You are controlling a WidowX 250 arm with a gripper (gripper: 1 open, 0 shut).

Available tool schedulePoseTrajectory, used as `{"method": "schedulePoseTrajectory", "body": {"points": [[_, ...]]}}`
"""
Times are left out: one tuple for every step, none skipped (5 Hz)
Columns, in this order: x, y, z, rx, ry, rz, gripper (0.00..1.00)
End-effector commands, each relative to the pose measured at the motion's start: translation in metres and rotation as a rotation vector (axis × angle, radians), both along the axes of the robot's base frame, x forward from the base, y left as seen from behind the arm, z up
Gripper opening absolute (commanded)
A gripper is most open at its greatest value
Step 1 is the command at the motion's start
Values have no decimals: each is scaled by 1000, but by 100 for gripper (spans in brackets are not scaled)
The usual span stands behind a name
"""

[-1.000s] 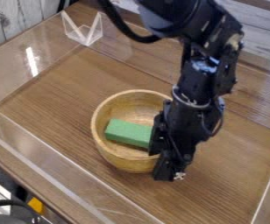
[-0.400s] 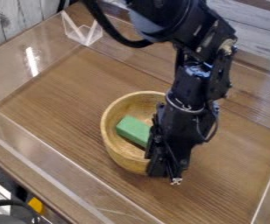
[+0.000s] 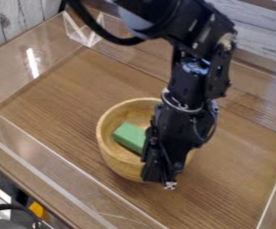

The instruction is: Put the green block in the brown bowl

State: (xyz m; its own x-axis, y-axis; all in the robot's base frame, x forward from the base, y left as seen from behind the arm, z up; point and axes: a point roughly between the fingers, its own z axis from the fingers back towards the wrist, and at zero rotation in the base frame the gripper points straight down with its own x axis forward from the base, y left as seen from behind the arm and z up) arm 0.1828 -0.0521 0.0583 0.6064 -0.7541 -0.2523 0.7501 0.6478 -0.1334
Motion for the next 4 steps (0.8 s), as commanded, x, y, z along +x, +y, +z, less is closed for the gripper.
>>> {"method": "schedulePoseTrajectory", "body": {"points": [[0,0,19,-20,-37,-39,0],[-1,4,24,-20,-41,20,0],[0,7,27,-21,-44,77,0],[-2,7,25,-19,-48,72,0]]}}
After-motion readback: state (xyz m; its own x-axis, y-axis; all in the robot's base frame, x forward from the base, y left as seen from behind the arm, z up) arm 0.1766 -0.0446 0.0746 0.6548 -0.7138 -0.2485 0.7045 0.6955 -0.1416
